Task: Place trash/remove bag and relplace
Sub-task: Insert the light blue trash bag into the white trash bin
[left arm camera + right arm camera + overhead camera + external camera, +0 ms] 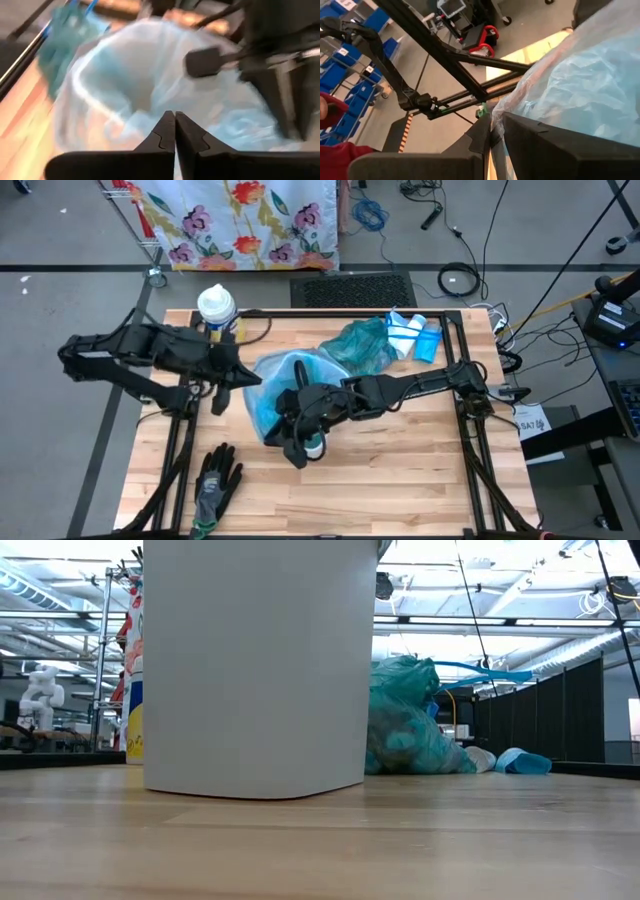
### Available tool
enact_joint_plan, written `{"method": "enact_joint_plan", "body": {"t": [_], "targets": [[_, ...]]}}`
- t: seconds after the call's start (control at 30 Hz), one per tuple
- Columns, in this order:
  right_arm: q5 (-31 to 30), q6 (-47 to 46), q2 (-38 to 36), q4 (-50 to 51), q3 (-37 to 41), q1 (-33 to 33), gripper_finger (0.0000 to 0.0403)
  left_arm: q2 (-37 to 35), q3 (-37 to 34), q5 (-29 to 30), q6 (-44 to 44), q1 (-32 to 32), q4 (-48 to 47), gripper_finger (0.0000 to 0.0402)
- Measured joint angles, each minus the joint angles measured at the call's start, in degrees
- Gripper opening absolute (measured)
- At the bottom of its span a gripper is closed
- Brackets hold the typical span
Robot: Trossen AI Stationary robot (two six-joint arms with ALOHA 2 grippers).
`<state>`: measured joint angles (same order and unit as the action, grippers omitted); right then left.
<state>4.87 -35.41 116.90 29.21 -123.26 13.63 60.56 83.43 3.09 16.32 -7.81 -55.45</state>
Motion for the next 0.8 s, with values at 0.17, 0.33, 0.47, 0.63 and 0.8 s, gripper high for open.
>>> {"method": "enact_joint_plan", "body": {"t": [0.17,0.33,0.47,0.63,0.8], "targets": [[0.02,1.03,0.00,-1.63,0.00,-0.07,0.0042,5.93,7.36,10.17,10.47,-7.80,-9.43,0.0001],[0.02,1.84,0.00,-1.62,0.00,-0.05,0.0042,8.45,7.27,24.09,24.24,-20.06,-12.68,0.0001],[0.02,2.30,0.00,-1.60,0.00,0.09,0.0042,9.21,7.18,35.86,37.08,-29.10,-18.27,0.0001],[0.02,2.90,0.00,-1.97,0.02,0.09,0.0042,7.77,7.21,38.23,37.73,-31.02,-18.82,0.0000],[0.00,3.27,0.00,-4.17,0.02,0.09,0.0042,8.00,7.22,38.22,33.29,-27.92,-18.11,0.0000]]}}
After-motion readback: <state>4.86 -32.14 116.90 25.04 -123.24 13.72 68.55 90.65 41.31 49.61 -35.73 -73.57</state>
